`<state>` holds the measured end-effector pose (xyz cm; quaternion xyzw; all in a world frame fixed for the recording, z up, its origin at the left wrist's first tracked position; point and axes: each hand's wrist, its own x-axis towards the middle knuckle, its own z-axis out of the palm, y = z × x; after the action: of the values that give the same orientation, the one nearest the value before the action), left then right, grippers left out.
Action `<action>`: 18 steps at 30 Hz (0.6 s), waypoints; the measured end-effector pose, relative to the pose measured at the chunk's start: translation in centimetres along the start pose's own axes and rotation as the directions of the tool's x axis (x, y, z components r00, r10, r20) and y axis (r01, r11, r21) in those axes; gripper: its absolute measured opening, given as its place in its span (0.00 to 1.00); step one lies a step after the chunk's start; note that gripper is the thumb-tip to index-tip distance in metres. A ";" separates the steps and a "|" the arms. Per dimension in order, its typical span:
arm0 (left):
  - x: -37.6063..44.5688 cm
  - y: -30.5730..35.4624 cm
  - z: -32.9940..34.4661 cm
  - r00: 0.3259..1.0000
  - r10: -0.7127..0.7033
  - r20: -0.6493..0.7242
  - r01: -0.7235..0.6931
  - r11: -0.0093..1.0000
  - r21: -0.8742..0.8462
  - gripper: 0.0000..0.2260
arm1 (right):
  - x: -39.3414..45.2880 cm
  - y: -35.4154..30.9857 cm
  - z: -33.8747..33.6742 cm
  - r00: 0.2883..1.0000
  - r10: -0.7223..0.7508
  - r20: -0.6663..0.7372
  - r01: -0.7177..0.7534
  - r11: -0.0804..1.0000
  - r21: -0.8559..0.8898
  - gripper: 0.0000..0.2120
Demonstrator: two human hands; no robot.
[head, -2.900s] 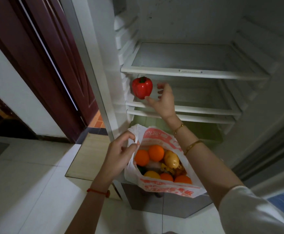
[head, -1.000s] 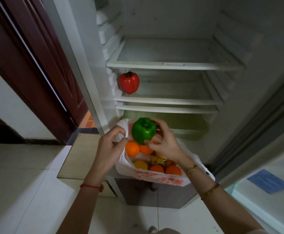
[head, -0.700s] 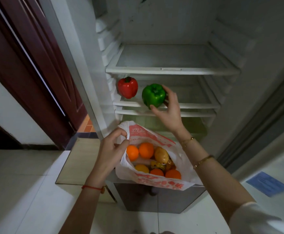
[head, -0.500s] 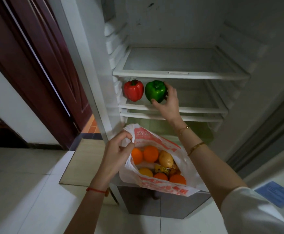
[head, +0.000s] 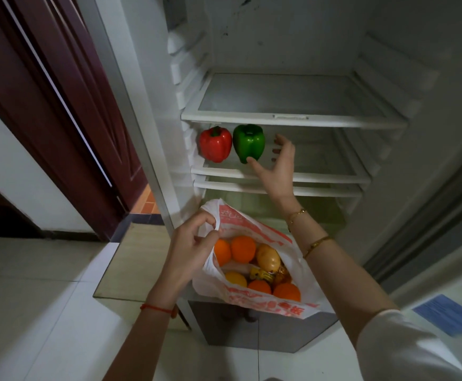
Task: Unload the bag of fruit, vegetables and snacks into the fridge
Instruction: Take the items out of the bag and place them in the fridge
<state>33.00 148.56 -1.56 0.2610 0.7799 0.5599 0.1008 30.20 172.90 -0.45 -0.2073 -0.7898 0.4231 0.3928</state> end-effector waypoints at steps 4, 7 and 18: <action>-0.5 -0.1 0.2 1.000 0.025 0.011 -0.024 1.000 -0.013 0.10 | -4.5 0.1 -2.8 0.979 -0.203 -0.029 0.203 0.979 0.012 0.06; -0.8 -0.2 0.3 0.999 0.040 -0.002 -0.040 0.999 -0.007 0.08 | -9.1 1.7 -4.7 0.930 -0.273 0.245 0.288 0.957 -0.027 0.08; -1.7 -0.4 1.2 0.998 0.055 0.032 -0.056 0.998 0.031 0.06 | -13.1 8.0 -4.7 0.661 0.402 0.633 0.090 0.796 -0.599 0.18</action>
<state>34.88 148.53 -2.59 0.2928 0.7795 0.5458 0.0929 41.89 171.06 -11.33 -0.2003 -0.9464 0.2399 -0.0818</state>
